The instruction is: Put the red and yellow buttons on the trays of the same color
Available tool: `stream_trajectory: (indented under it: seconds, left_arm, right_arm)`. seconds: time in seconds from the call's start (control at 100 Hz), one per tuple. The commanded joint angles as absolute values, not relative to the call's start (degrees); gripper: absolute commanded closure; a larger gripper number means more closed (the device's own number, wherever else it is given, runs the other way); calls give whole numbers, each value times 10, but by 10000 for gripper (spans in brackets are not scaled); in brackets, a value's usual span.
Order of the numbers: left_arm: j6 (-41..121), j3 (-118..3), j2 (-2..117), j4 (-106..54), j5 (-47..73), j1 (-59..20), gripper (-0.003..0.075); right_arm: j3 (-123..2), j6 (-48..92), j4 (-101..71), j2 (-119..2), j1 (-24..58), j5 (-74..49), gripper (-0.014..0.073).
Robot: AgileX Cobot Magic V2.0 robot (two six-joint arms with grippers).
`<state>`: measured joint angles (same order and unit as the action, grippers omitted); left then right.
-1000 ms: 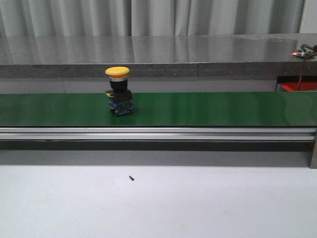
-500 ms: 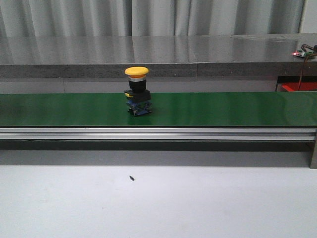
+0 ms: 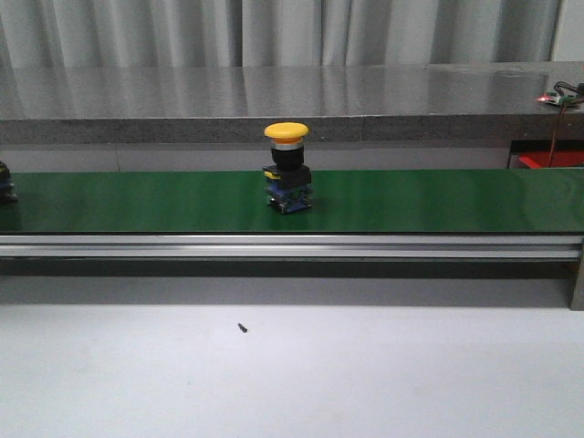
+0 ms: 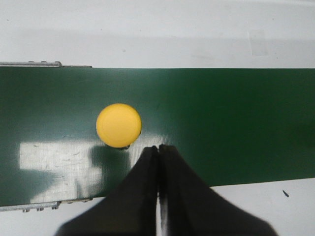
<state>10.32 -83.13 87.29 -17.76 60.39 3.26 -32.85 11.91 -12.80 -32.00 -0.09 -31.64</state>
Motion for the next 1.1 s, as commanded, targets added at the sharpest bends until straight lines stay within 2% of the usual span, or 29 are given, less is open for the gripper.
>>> stream_trajectory:
  seconds: [0.0,0.34,0.55,0.78,1.09]
  left_arm:
    - [103,-807,820,-182,555,21,740]
    - [103,-585,625,-179,409,16,740]
    - [103,-489,515,-161,346,16,740]
    - [103,-443,460,-156,320,16,740]
    - [103,-443,465,-155,322,16,740]
  right_arm:
    - [-343,124,-128,-319,0,-280,660]
    - [-343,124,-128,-319,0,-280,660]
    - [-343,124,-129,-319,0,-261,660]
    - [-343,124,-129,-319,0,-255,660]
    - [-401,124,-130,-365,0,-307,660]
